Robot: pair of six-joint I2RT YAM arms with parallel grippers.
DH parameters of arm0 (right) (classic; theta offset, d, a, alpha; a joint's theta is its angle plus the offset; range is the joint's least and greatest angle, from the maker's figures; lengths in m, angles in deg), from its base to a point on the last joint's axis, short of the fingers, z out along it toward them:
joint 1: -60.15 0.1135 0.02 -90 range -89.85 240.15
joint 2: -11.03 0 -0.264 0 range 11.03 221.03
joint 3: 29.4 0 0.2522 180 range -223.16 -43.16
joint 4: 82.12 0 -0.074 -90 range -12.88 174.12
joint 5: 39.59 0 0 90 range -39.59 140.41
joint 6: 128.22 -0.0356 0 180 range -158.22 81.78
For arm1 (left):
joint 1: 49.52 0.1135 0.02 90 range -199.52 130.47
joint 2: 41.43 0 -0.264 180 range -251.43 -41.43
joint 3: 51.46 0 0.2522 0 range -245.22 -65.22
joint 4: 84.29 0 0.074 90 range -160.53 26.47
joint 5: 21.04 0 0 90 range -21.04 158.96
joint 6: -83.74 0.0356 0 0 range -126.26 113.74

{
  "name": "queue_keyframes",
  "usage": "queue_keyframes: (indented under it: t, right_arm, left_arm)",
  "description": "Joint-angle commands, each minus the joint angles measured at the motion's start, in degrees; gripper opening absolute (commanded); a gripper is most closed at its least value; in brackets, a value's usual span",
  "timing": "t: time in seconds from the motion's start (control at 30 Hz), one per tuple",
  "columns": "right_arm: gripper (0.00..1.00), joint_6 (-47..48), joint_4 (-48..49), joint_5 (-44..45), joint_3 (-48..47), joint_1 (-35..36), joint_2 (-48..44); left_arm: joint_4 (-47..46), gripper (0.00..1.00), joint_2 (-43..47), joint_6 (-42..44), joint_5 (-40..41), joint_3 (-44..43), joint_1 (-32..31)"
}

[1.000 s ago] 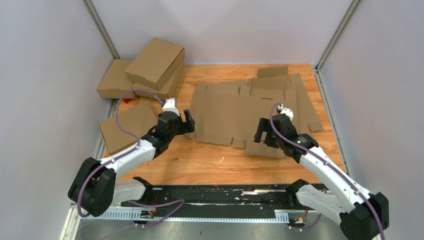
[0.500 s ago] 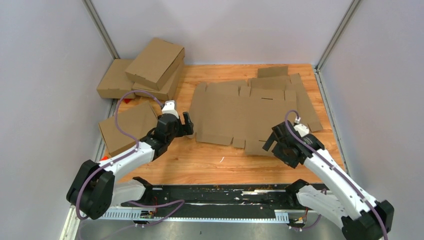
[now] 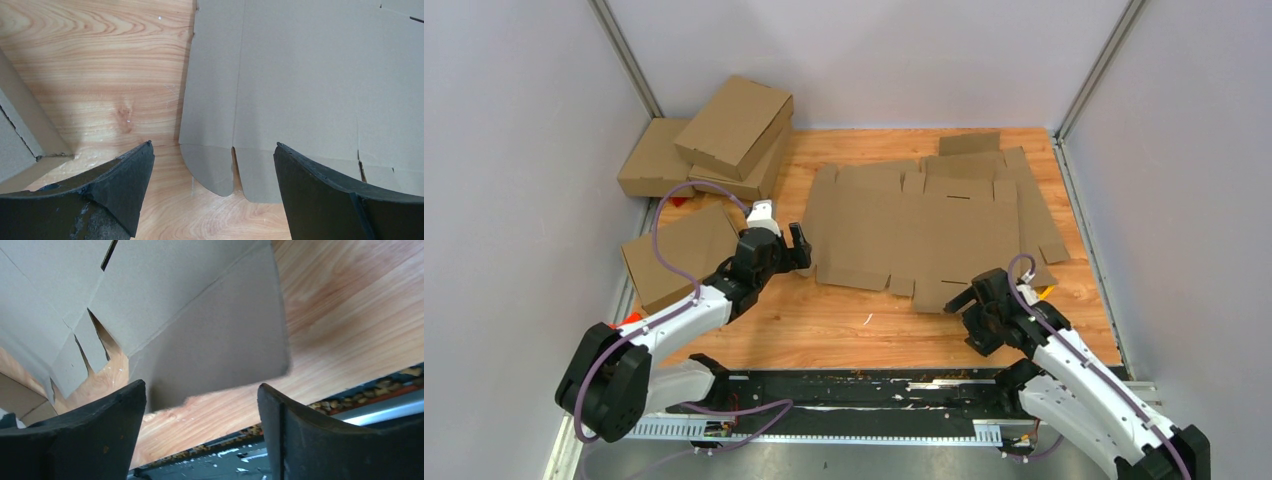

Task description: Fold the paper box

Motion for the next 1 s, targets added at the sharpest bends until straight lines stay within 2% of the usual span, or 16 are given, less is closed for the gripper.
queue_keyframes:
  t: [0.0, 0.03, 0.1, 0.13, 0.17, 0.33, 0.5, 0.67, 0.73, 0.83, 0.97]
  right_arm:
    - [0.73, -4.3, 9.7, -0.7, -0.4, -0.2, 4.1]
    - [0.64, -4.2, 9.3, 0.2, -1.0, -0.2, 4.7]
    - [0.38, -3.9, 7.9, 2.2, -2.4, -0.2, 4.7]
    - [0.22, -3.5, 7.2, 3.1, -2.8, -0.1, 4.2]
    - [0.02, -3.1, 6.4, 4.2, -3.2, -0.2, 3.5]
    - [0.00, 1.2, 3.8, 10.1, -3.0, -0.2, -3.3]
    - [0.00, 1.0, 0.8, 13.8, -0.5, -0.2, -10.1]
    - [0.01, 2.3, 2.5, 12.5, 2.0, -0.2, -12.4]
    - [0.01, 2.3, 3.4, 11.3, 2.7, -0.1, -11.7]
    - [0.01, 2.3, 3.9, 10.8, 2.9, -0.2, -9.9]
    - [0.01, 2.9, 4.9, 10.1, 2.7, -0.1, -9.9]
  left_arm:
    - [-1.3, 0.97, 0.3, 0.4, 0.7, -0.1, 0.0]
    - [-1.0, 0.98, -0.1, 0.3, 0.8, -0.3, 0.0]
    - [0.3, 0.99, -1.4, -0.5, 1.0, -1.2, 0.2]
    - [1.2, 0.99, -2.4, -1.0, 0.9, -1.9, 0.4]
    - [2.0, 0.99, -3.4, -1.6, 0.7, -2.5, 0.8]
    - [2.0, 0.99, -7.3, -4.3, -2.9, -3.1, 2.7]
    - [2.4, 0.99, -10.6, -5.5, -6.2, -4.0, 4.1]
    - [0.6, 0.96, -13.1, -5.5, -10.0, -4.0, 4.7]
    - [-0.9, 0.94, -14.7, -5.8, -12.9, -4.2, 4.7]
    - [-6.7, 0.90, -17.5, -5.9, -22.7, -3.9, 4.7]
    - [-12.2, 0.87, -19.8, -7.3, -28.8, -3.5, 4.7]
